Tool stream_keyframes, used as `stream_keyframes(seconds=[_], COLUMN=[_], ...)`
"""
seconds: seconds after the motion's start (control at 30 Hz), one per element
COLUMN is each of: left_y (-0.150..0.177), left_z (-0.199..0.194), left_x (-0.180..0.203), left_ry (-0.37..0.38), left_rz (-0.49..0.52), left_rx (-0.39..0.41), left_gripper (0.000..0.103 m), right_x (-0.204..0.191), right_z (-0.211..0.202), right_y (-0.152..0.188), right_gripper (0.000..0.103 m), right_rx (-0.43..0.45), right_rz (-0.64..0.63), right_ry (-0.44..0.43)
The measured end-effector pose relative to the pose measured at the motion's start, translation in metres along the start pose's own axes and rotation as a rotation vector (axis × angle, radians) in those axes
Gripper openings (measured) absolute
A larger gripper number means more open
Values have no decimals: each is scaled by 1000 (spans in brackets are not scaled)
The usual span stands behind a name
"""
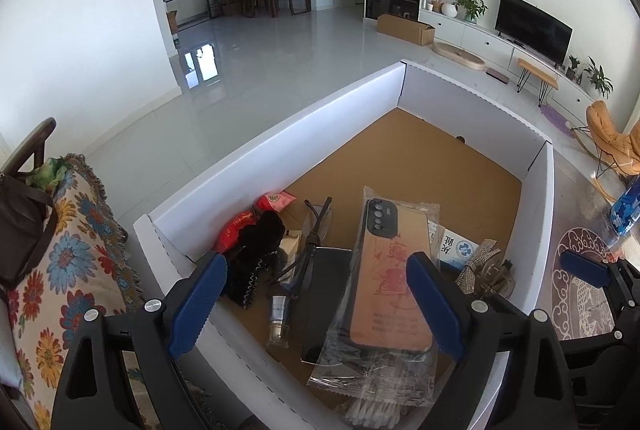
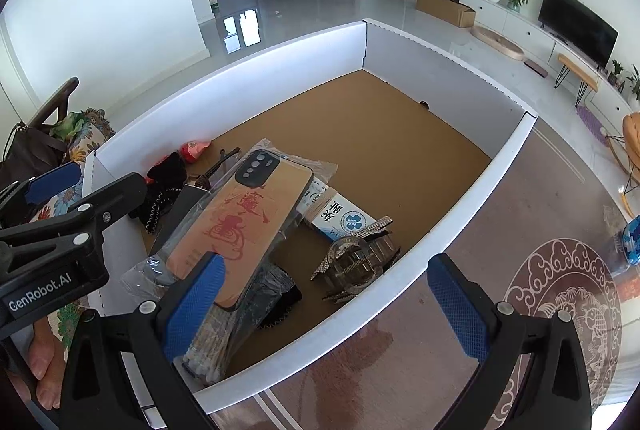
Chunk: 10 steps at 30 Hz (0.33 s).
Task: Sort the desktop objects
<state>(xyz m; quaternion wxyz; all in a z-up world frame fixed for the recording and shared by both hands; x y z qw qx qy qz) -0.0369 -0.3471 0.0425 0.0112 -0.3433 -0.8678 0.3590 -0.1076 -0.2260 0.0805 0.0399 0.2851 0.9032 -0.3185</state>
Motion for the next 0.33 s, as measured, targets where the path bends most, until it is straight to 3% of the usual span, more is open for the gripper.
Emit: stream_keyframes(seconds=[0.33], left_y=[0], left_z=[0], left_x=[-6], left_ry=[21], left_rz=[-42], left_rx=[19], left_gripper=[92], right_x=[0], right_z=[4], right_y=[2], right_gripper=[101], right_rx=[0], right_rz=[2], right_ry=[-6])
Point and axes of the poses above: each gripper's, at about its wrist camera, not at the fingertips, and z roughly the way its jaws point, x to its right, y to its underside, the point moved 7 cm from there along z, roughly the way its jaws point, and after that the axes turned 15 degrees about -y, right-handed, at the moved point
